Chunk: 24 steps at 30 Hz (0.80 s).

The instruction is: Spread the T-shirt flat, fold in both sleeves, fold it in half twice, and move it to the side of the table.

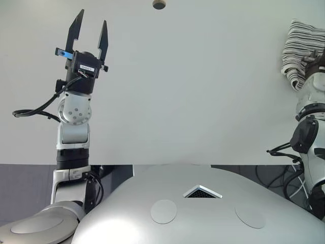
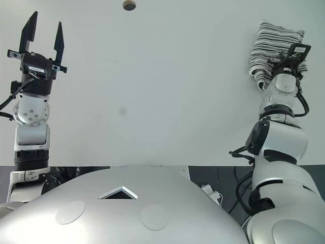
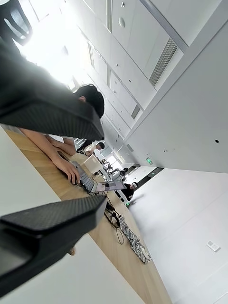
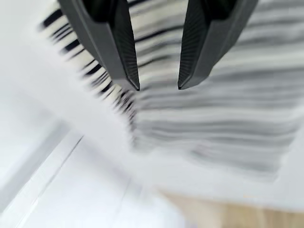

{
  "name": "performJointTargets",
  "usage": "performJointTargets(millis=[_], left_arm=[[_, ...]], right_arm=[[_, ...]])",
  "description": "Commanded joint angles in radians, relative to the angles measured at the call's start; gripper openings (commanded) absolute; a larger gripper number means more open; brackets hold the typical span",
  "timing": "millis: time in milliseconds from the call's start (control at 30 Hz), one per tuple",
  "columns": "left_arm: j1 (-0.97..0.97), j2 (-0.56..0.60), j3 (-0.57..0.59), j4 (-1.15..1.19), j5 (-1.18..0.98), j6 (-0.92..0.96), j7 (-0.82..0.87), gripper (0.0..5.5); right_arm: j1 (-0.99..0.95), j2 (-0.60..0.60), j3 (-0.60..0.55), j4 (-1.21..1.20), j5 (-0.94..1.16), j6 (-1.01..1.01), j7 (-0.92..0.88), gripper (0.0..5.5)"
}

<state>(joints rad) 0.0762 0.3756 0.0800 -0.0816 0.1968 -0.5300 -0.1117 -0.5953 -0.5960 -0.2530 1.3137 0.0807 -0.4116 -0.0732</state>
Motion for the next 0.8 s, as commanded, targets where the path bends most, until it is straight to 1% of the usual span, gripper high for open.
performJointTargets(millis=[33, 100, 133, 200, 267, 300, 400, 500, 567, 700, 800], left_arm=[[0.007, -0.051, -0.011, -0.022, -0.071, 0.027, 0.001, 2.12], [-0.007, -0.086, 0.001, -0.011, -0.105, 0.037, 0.021, 2.12], [-0.027, -0.105, 0.013, 0.012, -0.117, 0.039, 0.040, 2.12], [-0.071, -0.128, 0.033, 0.078, -0.108, 0.028, 0.082, 2.12], [-0.118, -0.137, 0.053, 0.181, -0.053, -0.014, 0.155, 2.12], [-0.149, -0.127, 0.058, 0.257, 0.024, -0.044, 0.232, 2.12], [-0.250, -0.102, 0.056, 0.515, 0.147, -0.126, 0.406, 2.12], [-0.320, -0.097, 0.039, 0.714, 0.187, -0.204, 0.506, 2.12], [-0.361, -0.099, 0.022, 0.843, 0.190, -0.270, 0.544, 2.12], [-0.428, -0.098, -0.033, 1.038, 0.240, -0.339, 0.639, 2.12], [-0.479, -0.090, -0.085, 1.164, 0.303, -0.319, 0.744, 2.12]], right_arm=[[-0.028, 0.113, 0.009, -0.239, 0.000, -0.277, -0.017, 1.51], [0.041, 0.216, 0.035, -0.456, 0.011, -0.352, -0.021, 1.51], [0.092, 0.284, 0.070, -0.573, 0.022, -0.354, -0.002, 1.51], [0.168, 0.380, 0.146, -0.706, -0.005, -0.341, 0.021, 1.51], [0.186, 0.444, 0.186, -0.665, -0.024, -0.314, 0.045, 1.51], [0.181, 0.468, 0.182, -0.613, 0.000, -0.300, 0.071, 1.51], [0.147, 0.494, 0.140, -0.433, 0.060, -0.297, 0.140, 1.51], [0.127, 0.474, 0.111, -0.322, 0.060, -0.321, 0.165, 1.51], [0.119, 0.462, 0.102, -0.274, 0.041, -0.351, 0.161, 1.51], [0.108, 0.447, 0.128, -0.212, -0.045, -0.411, 0.109, 1.51], [0.103, 0.435, 0.155, -0.174, -0.113, -0.427, 0.062, 1.51]])
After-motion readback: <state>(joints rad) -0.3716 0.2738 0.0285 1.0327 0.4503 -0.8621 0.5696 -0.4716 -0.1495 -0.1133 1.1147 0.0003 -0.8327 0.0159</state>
